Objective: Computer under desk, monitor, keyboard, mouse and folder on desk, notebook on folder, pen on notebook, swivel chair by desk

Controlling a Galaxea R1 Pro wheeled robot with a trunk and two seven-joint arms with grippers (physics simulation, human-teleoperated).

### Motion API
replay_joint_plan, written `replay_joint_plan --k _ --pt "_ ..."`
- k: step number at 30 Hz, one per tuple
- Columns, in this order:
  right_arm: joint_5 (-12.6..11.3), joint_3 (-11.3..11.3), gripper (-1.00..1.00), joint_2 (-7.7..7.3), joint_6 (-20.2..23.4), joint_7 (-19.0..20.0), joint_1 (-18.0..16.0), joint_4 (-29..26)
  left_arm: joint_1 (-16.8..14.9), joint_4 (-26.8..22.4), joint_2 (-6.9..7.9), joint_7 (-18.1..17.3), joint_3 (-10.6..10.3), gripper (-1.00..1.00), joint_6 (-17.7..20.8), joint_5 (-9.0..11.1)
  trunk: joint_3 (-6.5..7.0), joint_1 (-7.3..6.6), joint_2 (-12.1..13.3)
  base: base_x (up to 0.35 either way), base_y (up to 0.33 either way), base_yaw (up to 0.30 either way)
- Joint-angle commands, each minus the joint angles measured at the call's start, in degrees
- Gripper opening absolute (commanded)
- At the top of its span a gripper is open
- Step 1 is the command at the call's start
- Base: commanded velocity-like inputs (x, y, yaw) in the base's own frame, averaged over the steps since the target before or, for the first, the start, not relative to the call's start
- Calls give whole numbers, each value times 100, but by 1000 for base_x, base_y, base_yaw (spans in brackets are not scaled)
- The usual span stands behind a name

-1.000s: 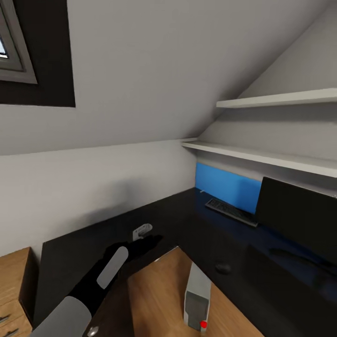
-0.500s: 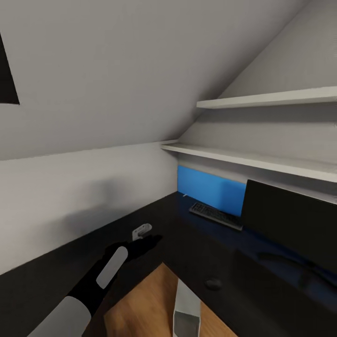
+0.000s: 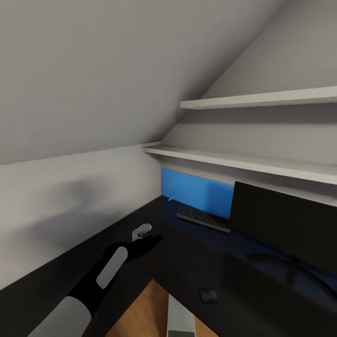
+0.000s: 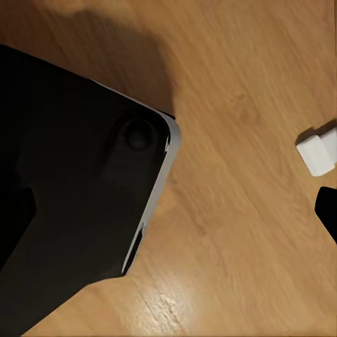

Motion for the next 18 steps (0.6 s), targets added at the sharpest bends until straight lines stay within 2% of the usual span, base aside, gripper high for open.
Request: replay_joint_plan --k 1,12,18 --pt "-61 31 100 -7 -11 10 1 -5 1 -8 3 53 -4 100 10 63 2 3 -3 40 27 -292" --pt "-61 31 100 -7 -10 10 1 -4 3 22 19 72 37 100 6 73 30 3 -3 18 6 -292" --pt "-62 31 100 -7 -6 10 1 -4 3 27 16 70 40 100 0 75 46 3 -3 244 0 -292"
